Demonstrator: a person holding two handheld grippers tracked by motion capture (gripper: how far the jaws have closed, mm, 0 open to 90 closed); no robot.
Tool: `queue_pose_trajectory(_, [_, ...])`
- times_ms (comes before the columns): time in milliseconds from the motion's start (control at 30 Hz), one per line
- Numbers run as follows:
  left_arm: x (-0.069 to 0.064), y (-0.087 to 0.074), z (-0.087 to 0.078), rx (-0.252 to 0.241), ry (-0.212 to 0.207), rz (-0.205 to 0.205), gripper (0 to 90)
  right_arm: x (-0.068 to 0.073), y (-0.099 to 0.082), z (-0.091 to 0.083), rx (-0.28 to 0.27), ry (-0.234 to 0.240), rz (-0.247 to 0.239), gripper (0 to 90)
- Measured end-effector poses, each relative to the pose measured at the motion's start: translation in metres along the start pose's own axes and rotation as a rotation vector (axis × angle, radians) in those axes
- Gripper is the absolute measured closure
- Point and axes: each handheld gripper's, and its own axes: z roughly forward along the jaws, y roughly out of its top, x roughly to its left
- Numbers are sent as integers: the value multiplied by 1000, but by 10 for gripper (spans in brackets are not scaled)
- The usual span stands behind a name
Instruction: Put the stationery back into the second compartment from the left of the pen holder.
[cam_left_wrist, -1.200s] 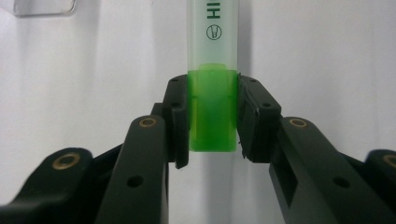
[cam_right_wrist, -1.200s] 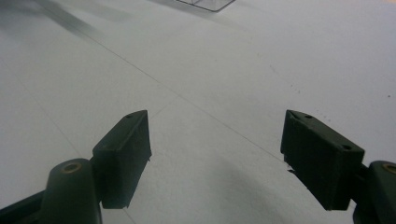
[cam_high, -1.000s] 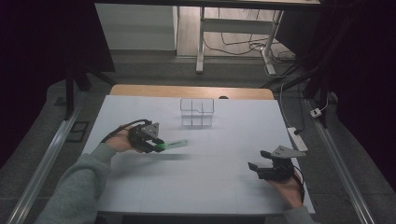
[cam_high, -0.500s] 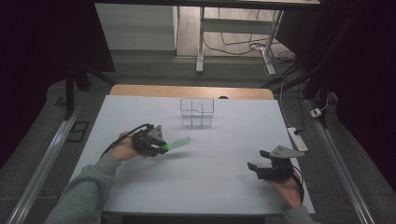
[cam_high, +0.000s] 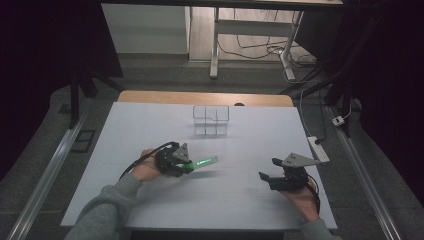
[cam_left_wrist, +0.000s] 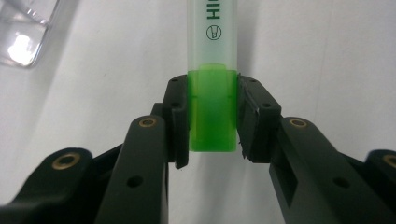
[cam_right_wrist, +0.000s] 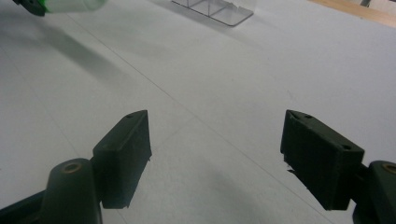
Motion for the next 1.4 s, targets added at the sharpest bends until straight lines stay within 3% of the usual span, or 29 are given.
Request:
queue_pose_trajectory(700, [-12,35,18,48,22,8,667,22,35,23,5,50,-81,249])
queue_pose_trajectory(1100, [-15,46,24,61,14,28,667,36,55,47,77,91,-130,255])
queue_pose_trajectory(1400, [-22,53,29,88,12,85,666,49,67,67,150,141,-197,258])
